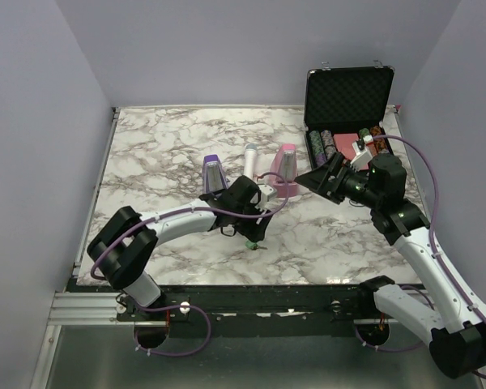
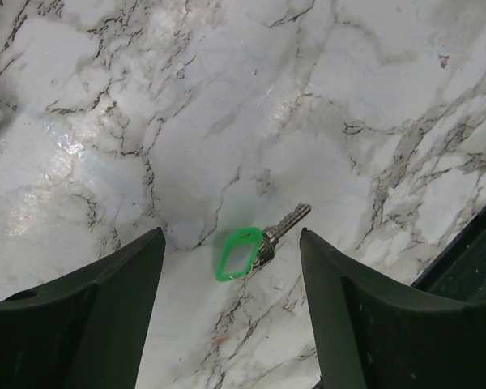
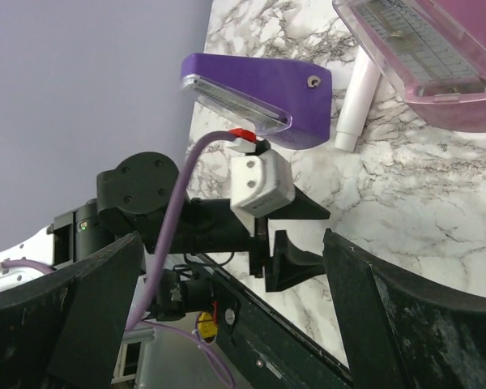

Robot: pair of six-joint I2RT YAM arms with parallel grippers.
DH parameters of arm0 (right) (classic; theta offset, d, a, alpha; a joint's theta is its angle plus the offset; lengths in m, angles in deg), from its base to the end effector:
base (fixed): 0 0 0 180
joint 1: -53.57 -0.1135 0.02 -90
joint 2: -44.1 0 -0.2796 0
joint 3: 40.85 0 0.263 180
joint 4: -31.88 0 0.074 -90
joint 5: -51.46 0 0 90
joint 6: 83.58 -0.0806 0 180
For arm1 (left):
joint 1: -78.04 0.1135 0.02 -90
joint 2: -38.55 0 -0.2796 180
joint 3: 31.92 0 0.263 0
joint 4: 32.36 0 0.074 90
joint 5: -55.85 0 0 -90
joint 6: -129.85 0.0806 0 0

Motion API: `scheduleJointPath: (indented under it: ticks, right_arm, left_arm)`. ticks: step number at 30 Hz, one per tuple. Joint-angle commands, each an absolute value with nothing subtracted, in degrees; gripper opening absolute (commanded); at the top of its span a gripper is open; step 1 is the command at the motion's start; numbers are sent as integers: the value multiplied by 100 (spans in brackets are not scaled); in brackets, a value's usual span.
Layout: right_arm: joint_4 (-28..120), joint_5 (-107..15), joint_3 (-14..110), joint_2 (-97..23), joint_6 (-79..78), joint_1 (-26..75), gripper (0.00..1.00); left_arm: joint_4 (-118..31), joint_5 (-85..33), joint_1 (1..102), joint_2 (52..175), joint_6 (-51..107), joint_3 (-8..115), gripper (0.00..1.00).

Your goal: Remove the keys from the keyring

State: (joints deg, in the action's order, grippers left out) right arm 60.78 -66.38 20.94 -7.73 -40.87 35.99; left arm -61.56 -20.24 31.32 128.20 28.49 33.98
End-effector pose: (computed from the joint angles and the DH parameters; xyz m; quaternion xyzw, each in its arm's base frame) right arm 0.2209 0.1095 0.3317 0.0674 0.7994 0.4678 0.3711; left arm 0.2264 -0.2686 0.1657 0.3225 0.8851 -0.2535 0.2200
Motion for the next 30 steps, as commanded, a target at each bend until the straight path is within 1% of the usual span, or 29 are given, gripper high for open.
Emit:
scheduleJointPath:
  ticks: [1,7,14,17,19,22,25,28,30]
  right_arm:
    - [6116,-6737,2050,-687,-4174,3555,99]
    - [6019,-6728,1919,-635,-4227,3555,99]
    - [5922,-6737,1848,-643,-4288,3564,99]
    - [5922,-6746,1839,-643,-4288,3555,99]
    - [5922,-6746,1839,-643,-4288,3555,99]
    - [5940,-6737,1857,-634,-4280,3555,99]
    - [5966,-6729,1866,-626,-4262,3555,99]
    - [5949,-6728,1822,-608,-4288,3555,99]
    - [5896,-6746,1778,-599,-4315,3555,99]
  left_arm:
    - [-6322,-2825,2848,13180,2684,3655,75]
    - [-6278,-3265,2707,13128,2561,3506,73]
    - [-6287,-3371,2628,13207,2535,3409,64]
    - [-6217,-3196,2610,13242,2561,3366,58]
    - [-6181,-3073,2601,13260,2579,3374,56]
    - [-6225,-3002,2610,13303,2605,3401,56]
    - [-6225,-3054,2601,13304,2579,3357,59]
    - [-6190,-3072,2575,13269,2509,3269,59]
    - [-6164,-3098,2549,13286,2491,3251,53]
